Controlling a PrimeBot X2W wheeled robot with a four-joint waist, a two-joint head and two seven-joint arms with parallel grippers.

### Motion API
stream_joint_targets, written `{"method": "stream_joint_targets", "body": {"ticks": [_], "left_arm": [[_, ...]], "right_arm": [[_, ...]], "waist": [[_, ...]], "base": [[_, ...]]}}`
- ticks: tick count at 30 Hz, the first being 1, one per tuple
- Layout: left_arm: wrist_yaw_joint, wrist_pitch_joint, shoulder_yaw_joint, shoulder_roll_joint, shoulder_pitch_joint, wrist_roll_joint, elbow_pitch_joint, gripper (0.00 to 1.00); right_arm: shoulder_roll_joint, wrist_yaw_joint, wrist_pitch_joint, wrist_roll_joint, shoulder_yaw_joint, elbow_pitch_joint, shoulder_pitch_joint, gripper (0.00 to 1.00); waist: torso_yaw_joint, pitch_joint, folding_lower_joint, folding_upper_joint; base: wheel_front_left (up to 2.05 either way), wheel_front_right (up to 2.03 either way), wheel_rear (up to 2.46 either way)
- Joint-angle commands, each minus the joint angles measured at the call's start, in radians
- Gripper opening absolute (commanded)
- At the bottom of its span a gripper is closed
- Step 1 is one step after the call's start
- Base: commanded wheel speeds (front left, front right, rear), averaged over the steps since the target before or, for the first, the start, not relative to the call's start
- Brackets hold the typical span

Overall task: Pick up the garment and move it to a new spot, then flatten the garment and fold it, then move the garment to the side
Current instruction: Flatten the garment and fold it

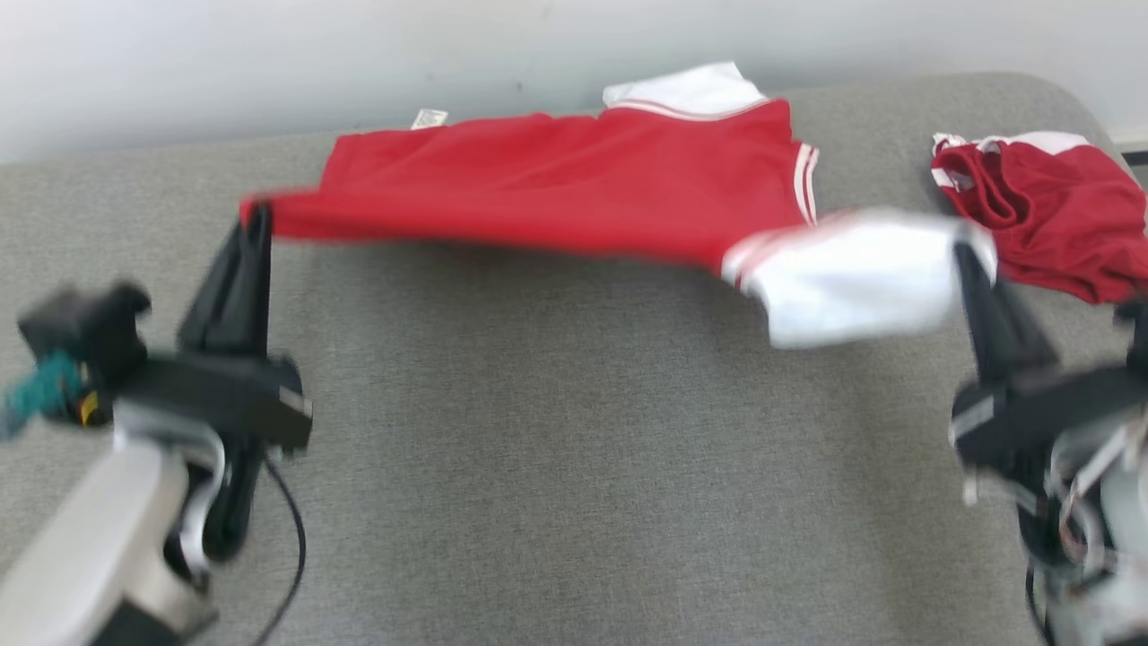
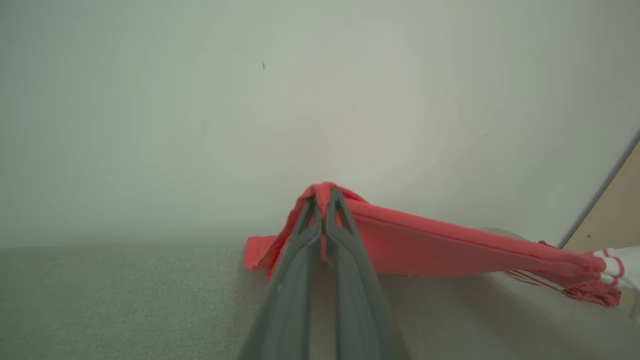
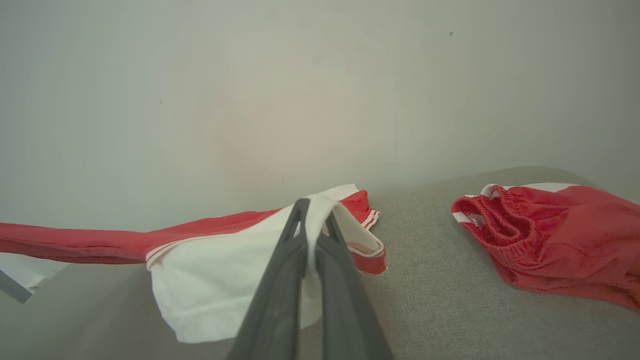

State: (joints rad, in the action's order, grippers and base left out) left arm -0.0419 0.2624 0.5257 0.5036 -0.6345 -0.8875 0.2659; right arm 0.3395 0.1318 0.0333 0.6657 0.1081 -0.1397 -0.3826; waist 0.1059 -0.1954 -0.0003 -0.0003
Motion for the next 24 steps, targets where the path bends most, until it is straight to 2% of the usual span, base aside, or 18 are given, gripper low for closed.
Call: {"method": "stream_joint_targets", "body": {"ticks": [1, 4, 14, 19, 24], "left_arm": [[-0.009, 0.003, -0.021, -0.006, 0.058, 0.012, -0.019, 0.0], [-0.014, 0.003, -0.053, -0.026, 0.171, 0.026, -0.054, 0.0], [-0.002, 0.003, -0.133, -0.103, 0.453, 0.076, -0.05, 0.0], [0.027, 0.003, -0.159, -0.155, 0.57, 0.104, -0.022, 0.0], [0.047, 0.003, -0.184, -0.2, 0.639, 0.134, 0.016, 0.0]], "right_arm": [[-0.019, -0.003, 0.016, -0.018, -0.029, 0.044, 0.06, 0.0], [-0.068, -0.003, 0.057, -0.036, -0.08, 0.128, 0.194, 0.0], [-0.187, -0.003, 0.139, -0.106, -0.193, 0.243, 0.474, 0.0], [-0.209, -0.003, 0.168, -0.126, -0.225, 0.252, 0.577, 0.0], [-0.203, -0.003, 0.18, -0.151, -0.215, 0.232, 0.645, 0.0]], "waist": [[-0.007, 0.011, 0.0003, 0.0003], [-0.009, 0.025, 0.0003, 0.0003], [-0.009, 0.075, 0.0003, 0.0003], [-0.022, 0.101, 0.0003, 0.0003], [-0.04, 0.123, 0.0003, 0.0003]], "base": [[0.0, 0.0, 0.0], [0.0, 0.0, 0.0], [0.0, 0.0, 0.0], [0.0, 0.0, 0.0], [0.0, 0.0, 0.0]]}}
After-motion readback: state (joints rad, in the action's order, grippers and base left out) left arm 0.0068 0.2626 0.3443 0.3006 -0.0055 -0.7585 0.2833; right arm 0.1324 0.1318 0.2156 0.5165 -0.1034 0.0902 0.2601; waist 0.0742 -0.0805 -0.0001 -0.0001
